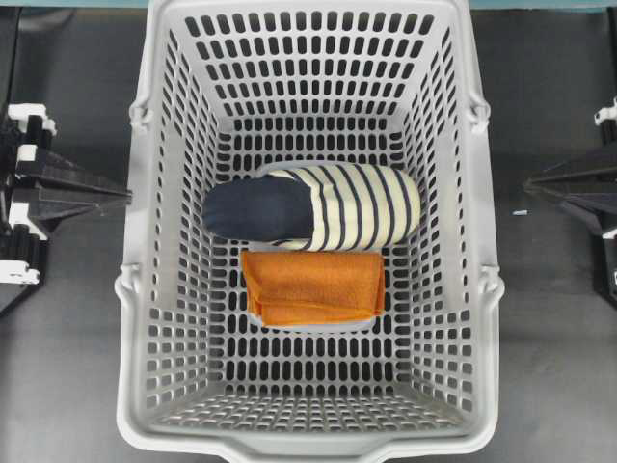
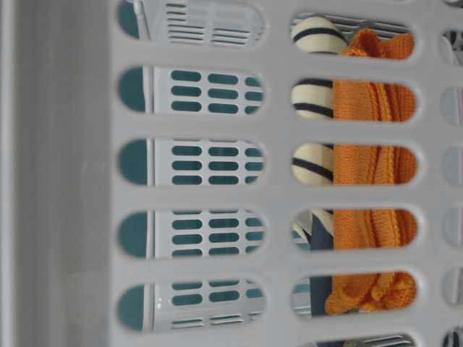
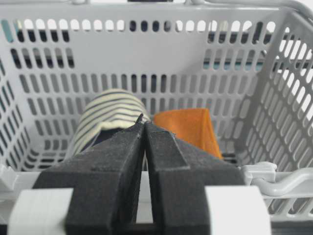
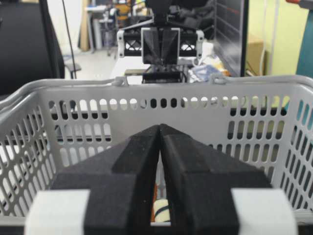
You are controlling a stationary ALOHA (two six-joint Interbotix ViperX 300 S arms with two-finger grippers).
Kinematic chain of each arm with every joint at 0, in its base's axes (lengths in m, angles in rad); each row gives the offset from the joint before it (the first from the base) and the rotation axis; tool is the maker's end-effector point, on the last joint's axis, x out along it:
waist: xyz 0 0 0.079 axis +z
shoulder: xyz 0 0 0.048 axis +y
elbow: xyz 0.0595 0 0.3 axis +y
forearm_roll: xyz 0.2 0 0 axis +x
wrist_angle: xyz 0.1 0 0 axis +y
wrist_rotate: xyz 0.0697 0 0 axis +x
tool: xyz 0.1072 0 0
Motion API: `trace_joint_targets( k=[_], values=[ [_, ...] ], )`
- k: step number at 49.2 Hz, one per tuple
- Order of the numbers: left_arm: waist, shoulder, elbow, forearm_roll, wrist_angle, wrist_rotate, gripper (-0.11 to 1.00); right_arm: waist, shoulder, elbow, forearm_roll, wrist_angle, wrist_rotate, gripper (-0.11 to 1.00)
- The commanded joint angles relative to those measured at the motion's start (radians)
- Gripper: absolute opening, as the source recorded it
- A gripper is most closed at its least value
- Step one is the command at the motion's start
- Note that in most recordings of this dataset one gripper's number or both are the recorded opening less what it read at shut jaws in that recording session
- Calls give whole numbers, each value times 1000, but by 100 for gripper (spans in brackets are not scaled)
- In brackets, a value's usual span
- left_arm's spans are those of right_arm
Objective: Pick up the orange cloth from the shopping basket with the left arm.
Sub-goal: 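Move the left gripper down into the basket toward the orange cloth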
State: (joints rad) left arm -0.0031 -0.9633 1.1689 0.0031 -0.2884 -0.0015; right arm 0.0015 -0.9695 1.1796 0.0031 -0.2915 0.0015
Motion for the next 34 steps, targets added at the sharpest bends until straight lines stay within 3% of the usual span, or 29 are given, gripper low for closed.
trace_joint_targets(
  k=[1,7,16,34],
  values=[
    [5,6,-77,40,57,-38,6,9,12,-12,2,-8,9,0],
    [3,41,-202,40,258,-81,0,18,9,-12,20,-8,23,0],
    [-18,149,-405,41,502,-83,0,20,6,-12,18,-6,54,0],
    [-64,594,-861,40,969,-81,0,26,0,-12,18,-6,60,0]
  ],
)
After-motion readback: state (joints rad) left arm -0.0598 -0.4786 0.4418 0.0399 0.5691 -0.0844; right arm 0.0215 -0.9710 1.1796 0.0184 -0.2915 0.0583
